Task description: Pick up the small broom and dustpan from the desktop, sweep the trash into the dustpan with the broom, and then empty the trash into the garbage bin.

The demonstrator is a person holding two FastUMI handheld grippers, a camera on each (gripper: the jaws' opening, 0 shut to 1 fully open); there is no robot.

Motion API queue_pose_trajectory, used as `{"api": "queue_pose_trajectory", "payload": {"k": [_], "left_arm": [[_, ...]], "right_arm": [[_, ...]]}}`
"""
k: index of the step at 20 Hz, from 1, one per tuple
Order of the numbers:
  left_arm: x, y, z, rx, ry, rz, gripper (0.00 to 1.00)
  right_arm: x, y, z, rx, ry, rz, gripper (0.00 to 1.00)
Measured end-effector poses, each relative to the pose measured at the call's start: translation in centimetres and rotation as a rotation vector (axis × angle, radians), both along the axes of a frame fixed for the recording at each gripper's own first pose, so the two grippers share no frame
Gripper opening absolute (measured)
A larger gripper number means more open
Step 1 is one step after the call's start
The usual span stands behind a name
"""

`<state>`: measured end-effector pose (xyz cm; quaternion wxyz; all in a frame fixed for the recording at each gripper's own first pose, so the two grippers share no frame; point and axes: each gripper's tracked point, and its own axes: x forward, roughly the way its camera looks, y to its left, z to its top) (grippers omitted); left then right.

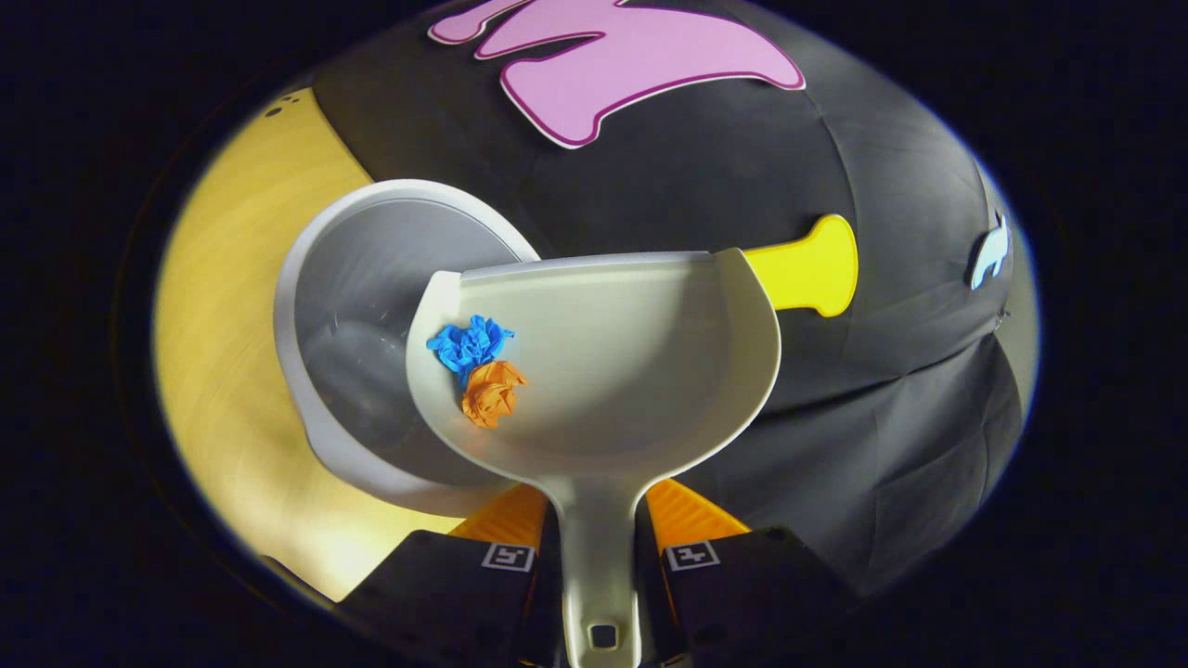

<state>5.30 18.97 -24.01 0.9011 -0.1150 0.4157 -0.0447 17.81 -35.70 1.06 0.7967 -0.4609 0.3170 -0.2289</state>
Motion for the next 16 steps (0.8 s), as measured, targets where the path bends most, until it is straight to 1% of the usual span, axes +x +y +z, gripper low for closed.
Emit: {"api": "queue_pose_trajectory", "payload": {"k": [3,4,6,8,9,10,12,15,16], "left_arm": [[-0.1,0.0,-0.2,0.005,0.011,-0.014,0.26],[-0.1,-0.1,-0.2,-0.01,0.014,-0.01,0.29],[0.0,-0.2,0.0,-0.049,0.013,-0.008,0.27],[-0.1,-0.3,-0.1,-0.057,0.017,-0.007,0.27],[-0.1,-0.2,-0.2,-0.051,0.021,-0.008,0.26],[-0.2,-0.3,-0.2,-0.045,0.023,-0.011,0.26],[-0.2,-0.2,-0.3,-0.035,0.027,-0.018,0.27],[-0.4,-0.2,-0.4,-0.034,0.032,-0.017,0.27],[-0.4,-0.3,-0.5,-0.035,0.033,-0.014,0.27]], "right_arm": [[-0.2,0.0,1.0,-0.122,0.029,0.019,0.36],[-0.5,-0.2,1.0,-0.154,0.046,0.033,0.36],[-0.4,-1.0,1.2,-0.207,0.076,0.062,0.36],[-0.6,-1.2,1.1,-0.242,0.095,0.083,0.36],[-0.7,-1.5,1.4,-0.273,0.101,0.086,0.32],[-1.0,-1.8,1.9,-0.296,0.103,0.097,0.36],[-0.9,-2.5,1.3,-0.3,0.107,0.109,0.36],[-0.9,-2.2,1.3,-0.258,0.1,0.093,0.36],[-1.0,-2.1,1.2,-0.234,0.091,0.085,0.33]]}}
